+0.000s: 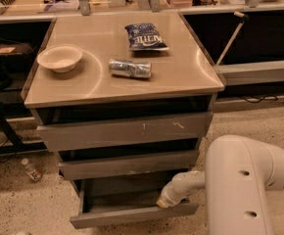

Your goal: Open bottom drawer

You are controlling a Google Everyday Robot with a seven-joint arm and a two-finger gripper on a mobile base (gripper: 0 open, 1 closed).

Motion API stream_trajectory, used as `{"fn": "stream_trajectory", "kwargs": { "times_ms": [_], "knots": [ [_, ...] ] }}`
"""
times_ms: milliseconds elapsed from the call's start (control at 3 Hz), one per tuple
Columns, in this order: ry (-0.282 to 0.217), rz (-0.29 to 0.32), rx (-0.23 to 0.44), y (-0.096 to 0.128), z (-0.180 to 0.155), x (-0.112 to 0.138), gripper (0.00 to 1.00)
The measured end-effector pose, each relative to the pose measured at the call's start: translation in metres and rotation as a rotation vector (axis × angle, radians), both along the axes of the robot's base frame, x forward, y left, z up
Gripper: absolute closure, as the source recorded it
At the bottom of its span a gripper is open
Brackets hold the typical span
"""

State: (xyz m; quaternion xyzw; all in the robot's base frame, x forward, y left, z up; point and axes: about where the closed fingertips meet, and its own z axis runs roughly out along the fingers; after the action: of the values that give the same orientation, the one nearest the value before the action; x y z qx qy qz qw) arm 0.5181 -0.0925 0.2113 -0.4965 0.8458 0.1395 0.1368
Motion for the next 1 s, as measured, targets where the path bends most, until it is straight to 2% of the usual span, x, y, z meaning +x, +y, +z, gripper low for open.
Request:
{"fn": "stream_trajectory", "kwargs": {
  "times_ms": [333, 1000],
  "knots": [
    [0.0, 0.0, 0.0, 0.0, 0.0, 0.0, 0.81],
    [0.0, 0.0, 0.0, 0.0, 0.0, 0.0, 0.35]
  ]
}}
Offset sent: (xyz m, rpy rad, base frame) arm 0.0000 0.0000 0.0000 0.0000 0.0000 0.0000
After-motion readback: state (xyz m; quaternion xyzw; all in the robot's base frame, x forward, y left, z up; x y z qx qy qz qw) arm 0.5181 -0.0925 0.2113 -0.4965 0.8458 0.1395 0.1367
